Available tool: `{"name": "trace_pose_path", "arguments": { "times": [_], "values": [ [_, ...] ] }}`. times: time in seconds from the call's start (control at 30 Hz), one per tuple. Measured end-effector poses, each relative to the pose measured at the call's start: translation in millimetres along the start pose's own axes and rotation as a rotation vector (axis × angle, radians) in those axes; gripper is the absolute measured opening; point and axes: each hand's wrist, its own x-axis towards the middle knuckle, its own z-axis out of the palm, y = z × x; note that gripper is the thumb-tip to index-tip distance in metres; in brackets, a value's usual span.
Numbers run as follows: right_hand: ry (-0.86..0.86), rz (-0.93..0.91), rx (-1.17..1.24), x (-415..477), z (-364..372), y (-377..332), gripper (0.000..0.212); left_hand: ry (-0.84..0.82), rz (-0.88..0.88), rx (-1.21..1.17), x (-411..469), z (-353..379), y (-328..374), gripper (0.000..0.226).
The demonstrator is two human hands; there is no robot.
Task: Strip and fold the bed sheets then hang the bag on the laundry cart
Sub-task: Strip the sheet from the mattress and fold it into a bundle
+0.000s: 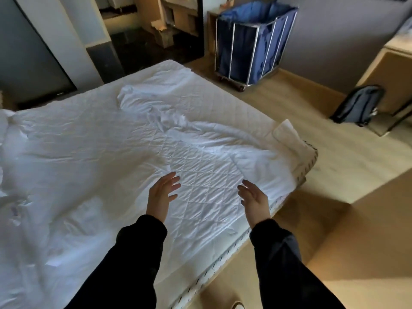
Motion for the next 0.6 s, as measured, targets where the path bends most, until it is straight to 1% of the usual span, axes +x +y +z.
{"name": "trace_pose_path", "arguments": {
  "times": [0.1, 0.27, 0.4, 0.5, 0.6],
  "values": [
    [0.029, 0.034, 0.050, -4, -51, -3, 0.027, -0.023, -0.012, -0.007, -2, 43, 2, 0.029],
    [0.059, 0.071, 0.069, -1, -114, -3, 0.025, -0.074, -0.032, 0.008, -5, 101, 5, 0.030],
    [0.124, 0.090, 0.119, 15, -149, 1, 0.026, -0.100, -0.043, 0.027, 1, 133, 5, 0.027],
    [0.185, 0.115, 0.200, 31, -170, 3, 0.027, -0.095, -0.048, 0.032, 14, 154, 2, 0.030],
    [0.243, 0.112, 0.243, 54, -187, 0, 0.026, -0.103, -0.042, 0.029, 34, 177, 1, 0.027]
  ]
}}
